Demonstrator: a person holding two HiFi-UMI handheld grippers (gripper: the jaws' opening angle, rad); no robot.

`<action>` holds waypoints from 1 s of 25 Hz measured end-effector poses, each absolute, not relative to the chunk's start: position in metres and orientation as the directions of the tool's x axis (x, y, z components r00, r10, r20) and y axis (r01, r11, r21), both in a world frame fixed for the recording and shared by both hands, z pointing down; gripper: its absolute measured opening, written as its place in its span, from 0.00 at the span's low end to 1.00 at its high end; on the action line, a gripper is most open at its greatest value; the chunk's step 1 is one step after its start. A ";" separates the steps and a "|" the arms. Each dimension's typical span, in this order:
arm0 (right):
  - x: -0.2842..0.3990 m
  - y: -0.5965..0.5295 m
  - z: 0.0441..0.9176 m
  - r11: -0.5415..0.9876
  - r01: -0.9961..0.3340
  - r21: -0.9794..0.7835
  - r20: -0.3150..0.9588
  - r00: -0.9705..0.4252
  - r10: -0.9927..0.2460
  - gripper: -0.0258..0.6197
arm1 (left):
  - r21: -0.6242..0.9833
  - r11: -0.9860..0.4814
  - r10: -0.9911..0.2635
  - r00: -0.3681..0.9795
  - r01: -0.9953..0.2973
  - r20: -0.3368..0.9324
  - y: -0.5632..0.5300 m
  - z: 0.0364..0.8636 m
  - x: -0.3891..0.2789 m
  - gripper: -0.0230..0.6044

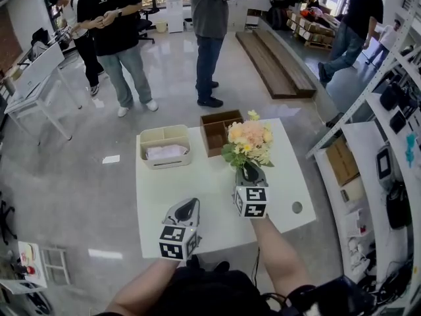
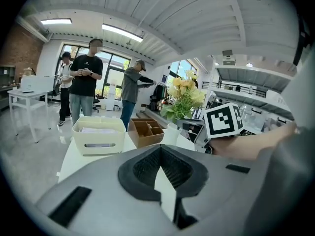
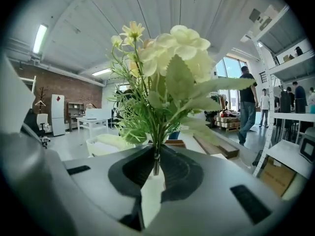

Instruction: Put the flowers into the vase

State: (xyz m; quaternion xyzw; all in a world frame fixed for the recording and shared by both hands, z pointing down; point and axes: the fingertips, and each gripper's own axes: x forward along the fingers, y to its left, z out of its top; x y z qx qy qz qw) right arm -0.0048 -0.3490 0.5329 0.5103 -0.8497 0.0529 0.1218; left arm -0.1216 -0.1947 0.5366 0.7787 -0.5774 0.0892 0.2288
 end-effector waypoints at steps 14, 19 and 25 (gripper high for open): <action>-0.011 -0.351 0.548 0.511 -0.859 -0.001 0.367 -0.476 -0.799 0.13 | 0.257 -0.239 -0.858 0.328 -0.936 0.395 -0.197 0.534 -0.122 0.04; -0.011 -0.350 0.549 0.518 -0.855 0.026 0.396 -0.467 -0.791 0.14 | 0.260 -0.243 -0.861 0.331 -0.935 0.385 -0.199 0.532 -0.123 0.04; -0.009 -0.349 0.550 0.526 -0.849 0.051 0.456 -0.449 -0.768 0.16 | 0.268 -0.249 -0.870 0.337 -0.931 0.360 -0.200 0.523 -0.123 0.04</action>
